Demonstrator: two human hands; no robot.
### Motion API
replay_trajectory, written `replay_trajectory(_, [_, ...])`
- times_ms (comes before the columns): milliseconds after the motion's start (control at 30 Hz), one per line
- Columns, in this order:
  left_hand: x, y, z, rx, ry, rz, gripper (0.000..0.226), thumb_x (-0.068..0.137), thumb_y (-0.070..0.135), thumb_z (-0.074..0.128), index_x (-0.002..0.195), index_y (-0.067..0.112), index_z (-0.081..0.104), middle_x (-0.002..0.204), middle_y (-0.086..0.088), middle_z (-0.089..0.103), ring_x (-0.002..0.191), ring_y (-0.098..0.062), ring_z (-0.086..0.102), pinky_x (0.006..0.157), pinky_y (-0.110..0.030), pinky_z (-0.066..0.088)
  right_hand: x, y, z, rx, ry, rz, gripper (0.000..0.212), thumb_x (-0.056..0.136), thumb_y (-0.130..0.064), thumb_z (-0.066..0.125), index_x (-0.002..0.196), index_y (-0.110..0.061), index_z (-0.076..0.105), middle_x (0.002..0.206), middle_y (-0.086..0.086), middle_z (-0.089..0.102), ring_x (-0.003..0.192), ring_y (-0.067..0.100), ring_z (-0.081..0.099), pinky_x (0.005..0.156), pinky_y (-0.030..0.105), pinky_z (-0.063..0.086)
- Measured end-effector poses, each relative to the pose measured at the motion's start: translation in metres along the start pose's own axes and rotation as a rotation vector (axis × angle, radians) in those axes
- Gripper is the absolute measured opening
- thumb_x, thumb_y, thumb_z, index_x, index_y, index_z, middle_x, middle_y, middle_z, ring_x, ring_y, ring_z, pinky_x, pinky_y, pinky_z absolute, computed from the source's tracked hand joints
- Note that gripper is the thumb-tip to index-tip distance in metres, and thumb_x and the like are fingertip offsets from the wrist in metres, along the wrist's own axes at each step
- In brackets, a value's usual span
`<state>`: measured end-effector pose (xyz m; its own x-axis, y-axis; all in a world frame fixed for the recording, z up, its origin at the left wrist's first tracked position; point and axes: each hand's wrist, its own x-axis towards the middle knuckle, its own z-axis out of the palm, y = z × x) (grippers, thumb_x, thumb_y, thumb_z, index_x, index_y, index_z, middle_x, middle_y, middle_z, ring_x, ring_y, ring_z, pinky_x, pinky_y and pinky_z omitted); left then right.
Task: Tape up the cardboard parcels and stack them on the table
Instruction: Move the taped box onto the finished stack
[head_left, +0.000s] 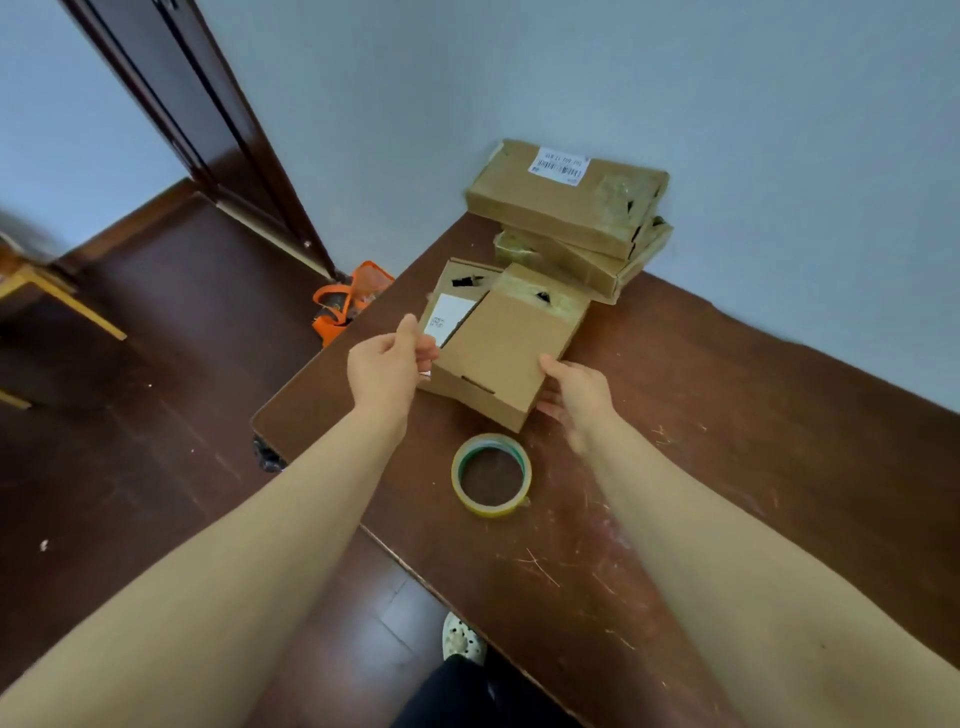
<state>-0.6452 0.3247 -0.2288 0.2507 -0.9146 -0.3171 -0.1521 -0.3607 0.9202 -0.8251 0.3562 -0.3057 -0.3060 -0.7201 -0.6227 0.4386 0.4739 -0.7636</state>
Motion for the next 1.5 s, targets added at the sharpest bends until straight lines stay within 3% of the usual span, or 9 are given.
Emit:
replay_trajectory(167, [-0.018,0.009,0.044,0.048,-0.145,0.02,0.037,0.098,0.032,0.048,0.072,0.016,0.068,0.076,0.0,0.071,0.071,-0.011,0.063,0.068,-0.024,0.049,-0.026,-0.004,-0.069,0.005,0.043,-0.056,0.008,0.091,-0.014,0.058,0.093,-0.015,0.066,0.086,0.004,0.069,0.078,0.019,0.063,0.073,0.034,0.055])
replay_trajectory(367, [-0.036,0.003,0.097,0.179,-0.448,0.043,0.034,0.1,0.032,0.045,0.077,0.019,0.066,0.081,0.001,0.071,0.074,-0.01,0.06,0.068,-0.024,0.049,-0.072,0.012,-0.123,-0.169,0.131,-0.085,0.02,0.092,-0.011,0.058,0.109,-0.014,0.068,0.102,0.008,0.072,0.085,0.023,0.066,0.09,0.042,0.053])
replay_trajectory(467, [-0.042,-0.009,0.112,0.313,-0.605,0.096,0.031,0.096,0.026,0.05,0.07,0.019,0.066,0.088,-0.008,0.071,0.078,-0.018,0.058,0.083,-0.038,0.051,-0.099,0.028,-0.131,-0.243,0.183,-0.054,0.024,0.091,-0.011,0.058,0.112,-0.018,0.067,0.102,0.001,0.073,0.097,0.026,0.068,0.094,0.042,0.051])
replay_trajectory(667, [-0.046,-0.037,0.116,0.637,-0.939,0.361,0.038,0.09,0.013,0.057,0.128,0.016,0.059,0.125,0.001,0.058,0.109,-0.017,0.056,0.089,-0.02,0.041,-0.145,0.075,-0.133,-0.174,0.305,0.071,0.036,0.089,-0.01,0.061,0.125,-0.017,0.062,0.105,-0.002,0.073,0.097,0.018,0.068,0.09,0.038,0.053])
replay_trajectory(767, [-0.053,-0.05,0.116,0.804,-1.098,0.514,0.056,0.086,0.012,0.063,0.139,0.018,0.047,0.14,-0.004,0.045,0.13,-0.023,0.04,0.103,-0.03,0.035,-0.167,0.095,-0.132,-0.094,0.372,0.12,0.038,0.089,-0.008,0.06,0.123,-0.024,0.06,0.102,-0.009,0.072,0.091,0.009,0.068,0.071,0.021,0.051])
replay_trajectory(900, [-0.073,-0.062,0.114,0.893,-1.273,0.536,0.067,0.085,0.021,0.065,0.145,0.017,0.036,0.147,-0.006,0.033,0.139,-0.025,0.023,0.11,-0.037,0.027,-0.186,0.113,-0.126,-0.111,0.516,0.104,0.038,0.09,-0.008,0.059,0.124,-0.023,0.062,0.101,-0.018,0.069,0.09,0.004,0.064,0.07,0.018,0.046])
replay_trajectory(1067, [-0.09,-0.069,0.118,0.801,-1.203,0.324,0.067,0.089,0.022,0.053,0.149,0.015,0.025,0.155,-0.005,0.02,0.144,-0.025,0.015,0.116,-0.042,0.022,-0.179,0.112,-0.111,-0.538,0.809,-0.181,0.039,0.096,-0.011,0.048,0.134,-0.019,0.054,0.123,0.0,0.049,0.106,0.015,0.049,0.087,0.024,0.039])
replay_trajectory(1300, [-0.1,-0.075,0.132,0.674,-1.082,0.051,0.077,0.089,0.037,0.061,0.151,0.018,0.02,0.157,-0.003,0.019,0.143,-0.024,0.023,0.111,-0.038,0.025,-0.149,0.099,-0.102,-0.976,0.567,-0.161,0.061,0.089,0.002,0.037,0.147,-0.017,0.032,0.131,0.006,0.036,0.115,0.024,0.041,0.08,0.03,0.044])
replay_trajectory(1500, [-0.109,-0.084,0.144,0.772,-0.998,0.168,0.093,0.079,0.048,0.071,0.15,0.011,0.022,0.154,-0.01,0.024,0.14,-0.027,0.028,0.111,-0.037,0.027,-0.148,0.097,-0.103,-1.146,0.5,-0.114,0.064,0.09,-0.004,0.042,0.149,-0.014,0.021,0.132,0.006,0.032,0.116,0.022,0.035,0.077,0.033,0.047])
